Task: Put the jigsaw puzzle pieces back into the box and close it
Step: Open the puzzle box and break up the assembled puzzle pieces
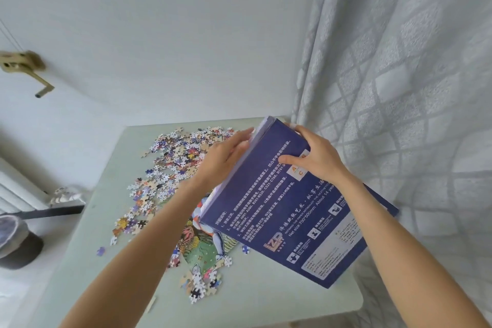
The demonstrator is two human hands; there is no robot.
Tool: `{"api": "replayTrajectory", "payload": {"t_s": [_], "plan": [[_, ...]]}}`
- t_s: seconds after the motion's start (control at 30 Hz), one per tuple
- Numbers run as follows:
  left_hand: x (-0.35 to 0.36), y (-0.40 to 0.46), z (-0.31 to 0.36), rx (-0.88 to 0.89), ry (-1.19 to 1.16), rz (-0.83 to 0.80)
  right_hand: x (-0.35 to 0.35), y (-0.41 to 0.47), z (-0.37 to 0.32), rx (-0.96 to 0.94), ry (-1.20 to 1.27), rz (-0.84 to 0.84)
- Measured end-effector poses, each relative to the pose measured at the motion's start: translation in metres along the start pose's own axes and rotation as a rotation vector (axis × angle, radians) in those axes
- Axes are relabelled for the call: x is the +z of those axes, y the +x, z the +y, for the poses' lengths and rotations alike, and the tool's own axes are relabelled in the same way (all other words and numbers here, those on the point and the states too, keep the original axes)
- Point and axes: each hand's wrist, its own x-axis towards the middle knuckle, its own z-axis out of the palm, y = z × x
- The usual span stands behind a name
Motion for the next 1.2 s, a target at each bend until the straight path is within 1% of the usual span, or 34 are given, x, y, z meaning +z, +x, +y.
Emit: {"api": "replayTrajectory", "payload": {"t_s": [0.1,0.17,0.23,0.27,0.37,0.47,0.5,0.57,0.63,0.7,0.77,0.8,0.87,0.93,0.97,1.0,1.03,1.07,1.1,1.13,1.2], "plan": [[0.005,-0.014,-0.010,-0.081,-0.054,-0.014,-0.007,-0.001,0.003,0.010,-0.012,0.048],[0.009,-0.023,-0.018,-0.145,-0.103,-0.031,-0.013,-0.002,0.004,-0.002,0.025,0.067],[0.011,-0.025,-0.018,-0.157,-0.118,-0.011,-0.018,-0.002,0.003,-0.019,0.068,0.071],[0.010,-0.023,-0.015,-0.143,-0.108,0.025,-0.020,-0.001,0.001,-0.025,0.090,0.068],[-0.001,-0.011,-0.001,-0.073,0.007,0.160,-0.030,0.002,-0.008,-0.034,0.185,0.029],[-0.015,0.000,0.015,-0.012,0.187,0.200,-0.042,0.006,-0.020,-0.049,0.211,0.052],[-0.016,0.004,0.018,0.003,0.210,0.195,-0.044,0.007,-0.024,-0.056,0.203,0.073],[-0.021,0.012,0.024,0.018,0.175,0.143,-0.046,0.008,-0.030,-0.063,0.165,0.137],[-0.026,0.023,0.026,-0.018,0.107,0.083,-0.047,0.005,-0.027,-0.058,0.185,0.201],[-0.034,0.034,0.025,-0.106,0.008,0.047,-0.049,0.002,-0.022,-0.065,0.211,0.198],[-0.038,0.041,0.018,-0.132,-0.056,0.064,-0.052,0.002,-0.020,-0.057,0.224,0.164],[-0.040,0.042,0.014,-0.106,-0.018,0.102,-0.053,0.003,-0.020,-0.062,0.213,0.159],[-0.044,0.042,0.007,0.052,0.191,0.240,-0.052,0.004,-0.025,-0.077,0.185,0.172],[-0.048,0.039,0.001,0.252,0.346,0.465,-0.048,0.008,-0.027,-0.073,0.180,0.213],[-0.049,0.036,0.002,0.338,0.393,0.578,-0.046,0.009,-0.027,-0.065,0.174,0.239],[-0.047,0.030,0.003,0.403,0.415,0.657,-0.044,0.011,-0.028,-0.056,0.166,0.258],[-0.044,0.022,0.004,0.437,0.410,0.702,-0.042,0.013,-0.028,-0.046,0.161,0.276],[-0.038,0.013,0.005,0.424,0.382,0.716,-0.042,0.015,-0.027,-0.032,0.158,0.290],[-0.031,0.001,0.004,0.356,0.334,0.705,-0.041,0.016,-0.026,-0.024,0.163,0.302],[-0.025,-0.008,0.005,0.247,0.269,0.669,-0.041,0.016,-0.026,-0.023,0.167,0.321],[-0.015,-0.025,-0.003,-0.045,0.105,0.517,-0.041,0.017,-0.024,-0.018,0.187,0.351]]}}
